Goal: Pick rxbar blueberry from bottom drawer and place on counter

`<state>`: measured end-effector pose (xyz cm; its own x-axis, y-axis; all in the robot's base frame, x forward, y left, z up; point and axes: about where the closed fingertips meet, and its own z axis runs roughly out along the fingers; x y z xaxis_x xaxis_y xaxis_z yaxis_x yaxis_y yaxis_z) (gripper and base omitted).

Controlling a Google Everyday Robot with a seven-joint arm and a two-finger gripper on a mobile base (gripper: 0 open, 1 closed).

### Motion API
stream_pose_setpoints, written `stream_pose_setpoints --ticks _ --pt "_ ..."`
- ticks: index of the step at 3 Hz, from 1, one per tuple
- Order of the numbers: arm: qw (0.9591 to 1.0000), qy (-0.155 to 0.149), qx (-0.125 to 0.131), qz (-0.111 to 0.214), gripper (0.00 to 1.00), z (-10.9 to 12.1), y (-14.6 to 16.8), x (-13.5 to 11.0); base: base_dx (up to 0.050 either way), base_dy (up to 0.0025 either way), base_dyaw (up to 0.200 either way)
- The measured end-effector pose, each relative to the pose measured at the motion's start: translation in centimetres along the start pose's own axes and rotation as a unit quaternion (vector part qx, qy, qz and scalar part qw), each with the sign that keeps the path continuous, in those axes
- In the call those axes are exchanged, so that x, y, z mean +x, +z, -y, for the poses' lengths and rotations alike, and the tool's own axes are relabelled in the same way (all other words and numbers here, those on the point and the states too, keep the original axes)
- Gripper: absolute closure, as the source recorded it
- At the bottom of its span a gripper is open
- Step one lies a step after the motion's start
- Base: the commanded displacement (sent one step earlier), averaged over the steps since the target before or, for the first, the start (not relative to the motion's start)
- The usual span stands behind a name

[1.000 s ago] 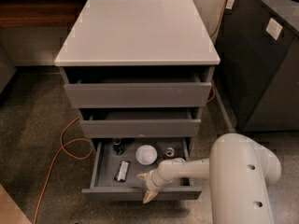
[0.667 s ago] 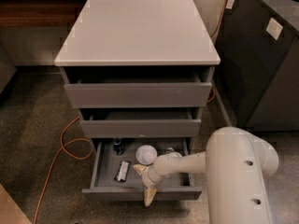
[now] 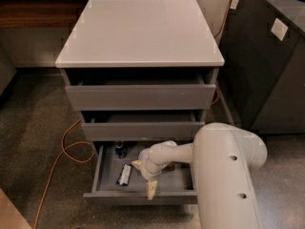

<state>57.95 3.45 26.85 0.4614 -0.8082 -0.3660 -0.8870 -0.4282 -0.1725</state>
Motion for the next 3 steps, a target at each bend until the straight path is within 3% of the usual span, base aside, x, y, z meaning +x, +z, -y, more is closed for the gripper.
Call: stream_pose_setpoints --ticks 2,3 --pt "0.9962 -0.053 -0.065 -0.02 0.0 4.5 1.6 0.9 0.0 0.0 0.0" --pt "0.9898 -0.101 -0.094 -0.036 0.0 6.8 3.0 0.7 0.0 0.0 0.0"
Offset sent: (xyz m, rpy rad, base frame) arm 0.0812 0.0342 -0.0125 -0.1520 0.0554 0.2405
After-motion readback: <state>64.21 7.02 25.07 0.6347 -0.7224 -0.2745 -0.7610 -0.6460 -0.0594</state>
